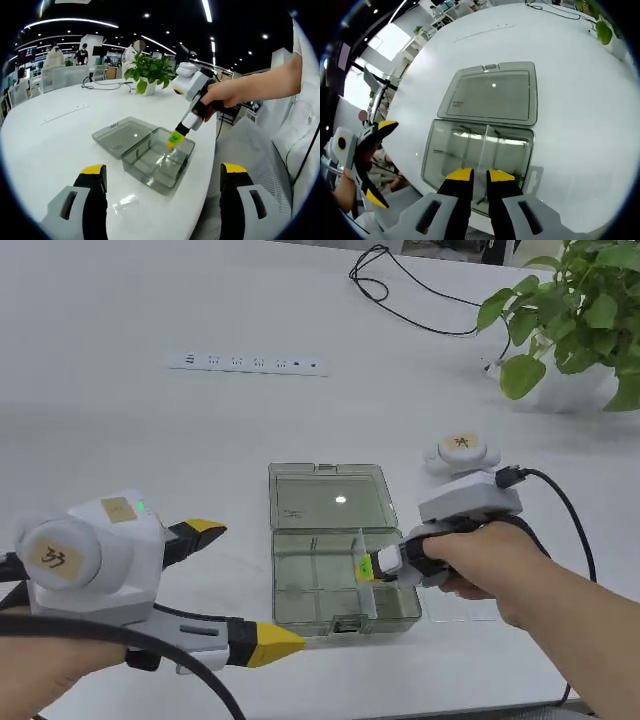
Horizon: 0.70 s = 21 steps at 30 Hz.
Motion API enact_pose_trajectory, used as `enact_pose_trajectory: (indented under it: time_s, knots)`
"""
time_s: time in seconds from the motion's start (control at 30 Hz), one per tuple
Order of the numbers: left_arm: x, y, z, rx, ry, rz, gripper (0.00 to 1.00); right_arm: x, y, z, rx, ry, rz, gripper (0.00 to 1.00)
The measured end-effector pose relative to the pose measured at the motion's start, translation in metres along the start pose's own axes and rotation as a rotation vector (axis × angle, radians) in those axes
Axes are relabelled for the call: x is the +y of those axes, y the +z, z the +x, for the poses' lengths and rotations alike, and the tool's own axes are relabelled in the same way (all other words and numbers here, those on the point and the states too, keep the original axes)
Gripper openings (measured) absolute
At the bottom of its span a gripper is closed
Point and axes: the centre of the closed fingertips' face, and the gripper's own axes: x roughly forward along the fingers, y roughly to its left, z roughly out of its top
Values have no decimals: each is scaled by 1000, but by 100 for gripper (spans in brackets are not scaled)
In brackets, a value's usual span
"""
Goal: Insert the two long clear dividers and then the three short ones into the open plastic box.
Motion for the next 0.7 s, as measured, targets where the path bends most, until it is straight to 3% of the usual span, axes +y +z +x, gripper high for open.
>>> enact_pose_trajectory:
  time_s: [0.23,0.33,0.57,0.7]
  knots:
    - [4,-4,-1,23,30,-7,95,11,11,-14,-76,51,-37,16]
    - [9,-9,-2,39,55,-24,93,9,14,-16,-103,62,-68,19]
    - [17,-22,-3,93,107,-61,89,19,22,-38,-172,110,-123,26]
    - [21,-29,-3,128,131,-102,86,14,23,-43,-194,125,-166,29]
